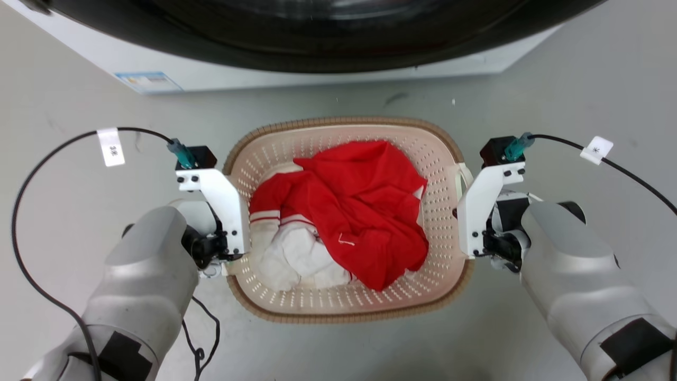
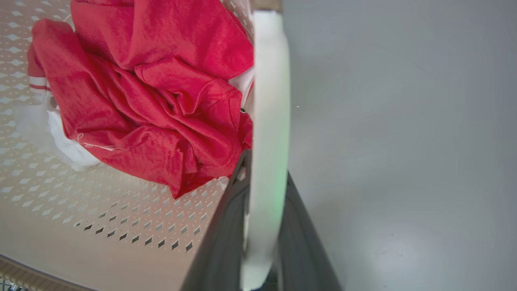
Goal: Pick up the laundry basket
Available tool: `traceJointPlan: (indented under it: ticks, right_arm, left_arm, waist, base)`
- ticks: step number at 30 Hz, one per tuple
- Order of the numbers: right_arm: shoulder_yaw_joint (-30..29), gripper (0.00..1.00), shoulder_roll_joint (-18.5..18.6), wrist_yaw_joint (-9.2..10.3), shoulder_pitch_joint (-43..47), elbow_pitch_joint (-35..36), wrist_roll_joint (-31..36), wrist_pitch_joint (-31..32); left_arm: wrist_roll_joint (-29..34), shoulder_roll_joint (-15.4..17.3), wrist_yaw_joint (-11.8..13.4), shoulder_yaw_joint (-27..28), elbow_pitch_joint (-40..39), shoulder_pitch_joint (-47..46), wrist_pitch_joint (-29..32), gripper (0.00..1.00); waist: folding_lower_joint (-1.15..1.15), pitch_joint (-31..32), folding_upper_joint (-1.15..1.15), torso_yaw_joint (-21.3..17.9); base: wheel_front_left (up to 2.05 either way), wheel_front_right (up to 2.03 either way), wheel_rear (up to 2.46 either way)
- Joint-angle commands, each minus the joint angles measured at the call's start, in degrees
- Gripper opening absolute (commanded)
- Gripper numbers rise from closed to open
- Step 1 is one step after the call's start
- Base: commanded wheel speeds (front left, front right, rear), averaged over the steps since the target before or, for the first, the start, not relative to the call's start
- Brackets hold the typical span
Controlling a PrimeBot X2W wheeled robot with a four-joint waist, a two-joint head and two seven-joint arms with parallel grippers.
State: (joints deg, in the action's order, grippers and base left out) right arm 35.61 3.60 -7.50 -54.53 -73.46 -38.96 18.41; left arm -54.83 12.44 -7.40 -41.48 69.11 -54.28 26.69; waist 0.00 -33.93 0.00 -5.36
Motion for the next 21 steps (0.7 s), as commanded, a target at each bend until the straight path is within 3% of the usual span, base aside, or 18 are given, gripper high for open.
traceJointPlan:
  ticks: [1, 21]
  right_arm:
    - [0.36, 0.00, 0.34, 0.02, 1.30, -0.24, -0.27, 0.80]
    - [2.62, 0.00, 0.50, 0.01, 6.93, -0.42, -2.65, 10.72]
  left_arm:
    - [-0.61, -0.26, -0.16, -0.18, -0.53, 0.79, 0.45, 0.00]
    - [-5.97, -2.44, -0.20, -1.02, 1.84, 7.31, 7.43, 0.00]
  waist:
    - [0.00, 2.93, 0.00, 0.50]
    - [0.00, 17.48, 0.00, 1.46]
  base:
    - [0.00, 0.00, 0.00]
    - [0.00, 0.00, 0.00]
